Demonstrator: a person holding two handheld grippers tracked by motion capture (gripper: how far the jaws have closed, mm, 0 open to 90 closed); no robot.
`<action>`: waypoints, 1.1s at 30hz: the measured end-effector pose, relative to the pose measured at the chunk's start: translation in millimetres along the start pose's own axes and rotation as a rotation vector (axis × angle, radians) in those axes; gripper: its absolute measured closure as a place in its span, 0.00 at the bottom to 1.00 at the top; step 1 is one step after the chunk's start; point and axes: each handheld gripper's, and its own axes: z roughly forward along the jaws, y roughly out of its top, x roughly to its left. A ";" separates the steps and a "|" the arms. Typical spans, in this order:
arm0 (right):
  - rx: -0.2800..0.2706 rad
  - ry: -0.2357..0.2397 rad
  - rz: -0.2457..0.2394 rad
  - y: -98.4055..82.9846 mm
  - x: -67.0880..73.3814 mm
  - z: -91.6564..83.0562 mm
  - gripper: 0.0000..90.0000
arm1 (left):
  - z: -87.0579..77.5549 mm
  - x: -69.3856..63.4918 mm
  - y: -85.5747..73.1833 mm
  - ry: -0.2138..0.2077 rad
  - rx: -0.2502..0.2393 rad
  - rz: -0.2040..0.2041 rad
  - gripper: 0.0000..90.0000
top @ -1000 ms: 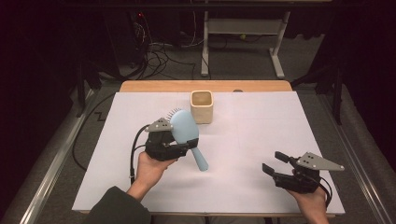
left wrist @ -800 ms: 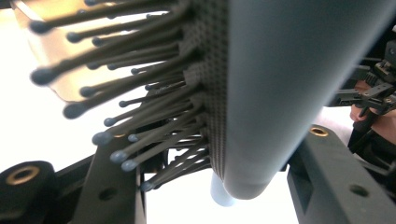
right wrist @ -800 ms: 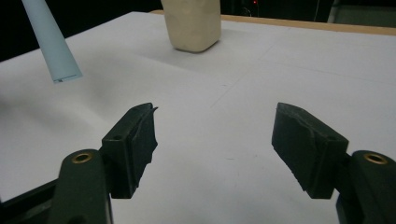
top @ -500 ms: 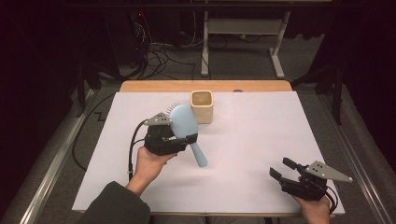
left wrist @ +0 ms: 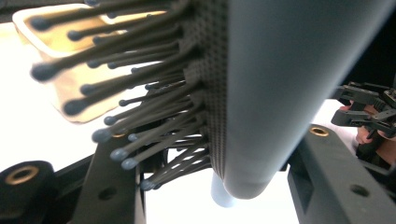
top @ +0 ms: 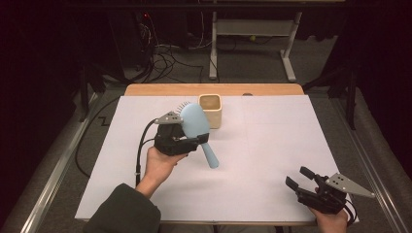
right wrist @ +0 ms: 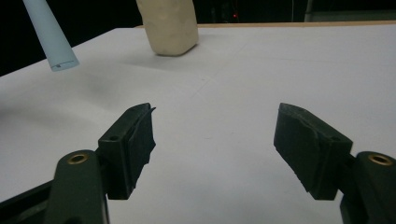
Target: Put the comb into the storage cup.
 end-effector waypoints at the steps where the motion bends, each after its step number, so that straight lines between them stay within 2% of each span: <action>1: 0.000 0.000 0.000 0.0 0.0 0.0 0.33 | 0.0 0.0 1.1 0.002 0.001 0.003 0.59; 3: -0.010 0.012 0.010 1.1 -1.6 1.0 0.32 | -0.3 0.1 4.4 0.015 0.014 0.016 0.60; 9: 0.007 0.017 0.002 -0.5 -0.7 1.7 0.32 | -0.1 6.8 7.4 0.045 0.020 0.008 0.59; 13: -0.006 0.008 0.005 -1.1 0.1 -1.1 0.32 | -0.1 8.8 12.2 0.055 0.023 0.000 0.59; 15: -0.005 0.001 0.015 -1.7 -1.0 -1.9 0.33 | -2.4 7.3 17.7 0.051 0.002 0.002 0.60; 20: 0.006 -0.004 0.013 -2.1 -1.6 -1.0 0.33 | -4.0 8.0 25.6 0.068 0.003 0.011 0.59; 26: 0.009 -0.013 -0.011 -2.6 0.1 -1.0 0.34 | -5.3 7.5 36.8 0.074 -0.007 0.015 0.60; 33: 0.018 -0.026 -0.036 -3.4 1.6 0.3 0.35 | 0.6 4.5 42.5 0.102 0.019 0.041 0.59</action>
